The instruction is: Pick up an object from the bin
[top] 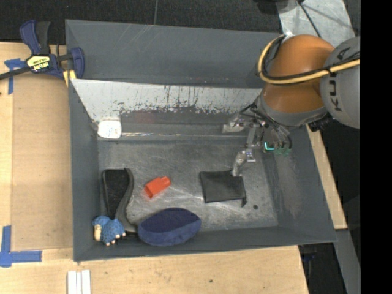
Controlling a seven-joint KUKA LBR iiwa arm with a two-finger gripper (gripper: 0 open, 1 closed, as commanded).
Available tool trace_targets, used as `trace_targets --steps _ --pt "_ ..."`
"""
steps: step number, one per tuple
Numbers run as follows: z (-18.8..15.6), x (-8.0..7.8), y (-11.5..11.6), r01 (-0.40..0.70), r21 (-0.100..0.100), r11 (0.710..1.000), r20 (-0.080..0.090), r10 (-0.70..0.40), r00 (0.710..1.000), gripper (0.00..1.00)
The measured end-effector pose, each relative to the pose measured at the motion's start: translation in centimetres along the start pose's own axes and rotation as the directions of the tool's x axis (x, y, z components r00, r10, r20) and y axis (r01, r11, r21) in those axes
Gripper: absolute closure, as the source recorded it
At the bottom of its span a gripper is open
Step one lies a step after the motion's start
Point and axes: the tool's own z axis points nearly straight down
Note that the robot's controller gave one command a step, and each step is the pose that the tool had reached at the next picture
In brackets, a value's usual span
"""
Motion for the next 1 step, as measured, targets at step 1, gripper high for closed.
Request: trace_targets --steps 1 --pt "7.27 2.78 0.23 -0.022 0.000 1.000 0.014 0.022 1.000 0.00"
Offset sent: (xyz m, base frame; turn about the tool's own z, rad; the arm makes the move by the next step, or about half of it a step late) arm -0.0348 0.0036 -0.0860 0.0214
